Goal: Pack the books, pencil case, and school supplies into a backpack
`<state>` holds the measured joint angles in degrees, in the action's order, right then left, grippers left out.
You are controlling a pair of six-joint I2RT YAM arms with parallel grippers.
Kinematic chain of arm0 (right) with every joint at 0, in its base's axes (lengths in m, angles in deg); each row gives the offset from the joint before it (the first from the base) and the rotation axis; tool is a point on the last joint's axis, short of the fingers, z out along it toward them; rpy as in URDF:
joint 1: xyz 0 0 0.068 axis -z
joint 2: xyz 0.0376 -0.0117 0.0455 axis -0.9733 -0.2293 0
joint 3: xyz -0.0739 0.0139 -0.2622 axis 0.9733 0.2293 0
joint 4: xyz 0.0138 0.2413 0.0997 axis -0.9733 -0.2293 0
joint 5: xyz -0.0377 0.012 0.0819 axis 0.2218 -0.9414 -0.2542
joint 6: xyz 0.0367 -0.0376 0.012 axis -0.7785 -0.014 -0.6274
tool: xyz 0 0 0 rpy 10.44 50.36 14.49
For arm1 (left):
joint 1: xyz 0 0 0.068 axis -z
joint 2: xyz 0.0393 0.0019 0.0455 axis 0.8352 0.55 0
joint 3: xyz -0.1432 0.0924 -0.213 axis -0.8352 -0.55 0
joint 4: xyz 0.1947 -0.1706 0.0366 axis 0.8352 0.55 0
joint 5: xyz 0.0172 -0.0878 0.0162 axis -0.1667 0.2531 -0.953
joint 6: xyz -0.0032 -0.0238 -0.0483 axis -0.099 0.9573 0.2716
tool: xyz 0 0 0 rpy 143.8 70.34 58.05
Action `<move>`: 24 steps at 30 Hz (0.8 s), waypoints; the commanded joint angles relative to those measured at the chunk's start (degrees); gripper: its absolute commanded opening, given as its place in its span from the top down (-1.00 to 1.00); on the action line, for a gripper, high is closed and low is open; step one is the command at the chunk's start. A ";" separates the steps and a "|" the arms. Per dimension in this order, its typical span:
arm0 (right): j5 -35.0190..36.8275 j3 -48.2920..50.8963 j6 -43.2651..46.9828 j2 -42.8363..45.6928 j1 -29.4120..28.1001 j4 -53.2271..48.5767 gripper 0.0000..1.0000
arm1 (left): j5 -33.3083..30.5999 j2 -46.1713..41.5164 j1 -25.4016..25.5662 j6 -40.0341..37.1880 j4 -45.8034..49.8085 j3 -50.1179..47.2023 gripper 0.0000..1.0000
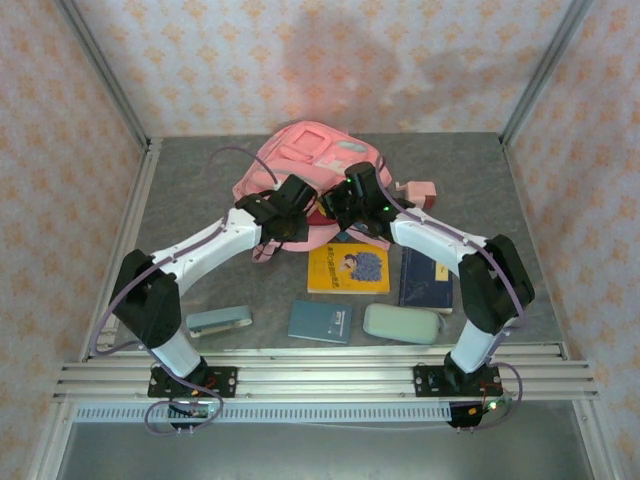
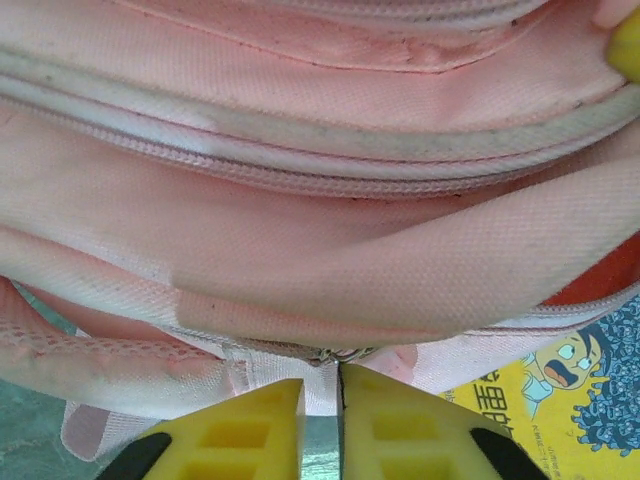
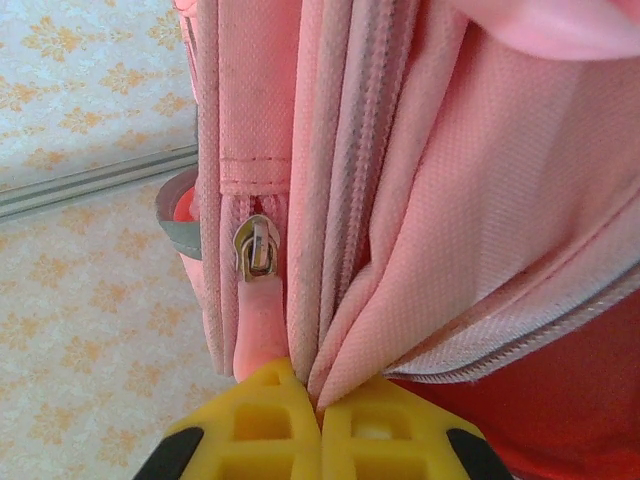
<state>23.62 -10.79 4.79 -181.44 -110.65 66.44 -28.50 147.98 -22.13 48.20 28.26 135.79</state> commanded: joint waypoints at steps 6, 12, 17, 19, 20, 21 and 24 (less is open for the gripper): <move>-0.95 -0.74 0.50 0.23 0.60 5.71 1.00 | 0.41 -1.08 0.19 0.38 0.17 -1.66 0.40; -0.96 -0.82 0.26 0.22 0.56 5.88 1.00 | 2.46 -2.46 0.39 1.95 -2.12 -3.08 0.33; -1.10 -1.02 -0.10 0.19 0.51 6.02 1.00 | 4.66 -0.88 0.71 5.45 -3.84 -3.12 0.31; -1.07 -1.00 -0.10 0.30 0.51 6.00 1.00 | 4.96 -0.73 1.15 6.06 -4.64 -2.95 0.33; -1.14 -0.91 -0.10 0.28 0.51 5.99 1.00 | 4.97 -0.76 1.35 6.28 -4.87 -2.79 0.35; -1.14 -0.83 -0.10 0.41 0.47 5.93 1.00 | 4.89 -0.83 1.42 6.44 -4.90 -2.56 0.35; -1.21 -0.65 -0.19 0.50 0.51 6.05 1.00 | 3.90 -0.33 1.46 6.43 -4.39 -1.82 0.35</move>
<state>23.40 -10.77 4.59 -181.57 -110.65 66.50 -23.80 147.89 -20.97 53.23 24.46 133.26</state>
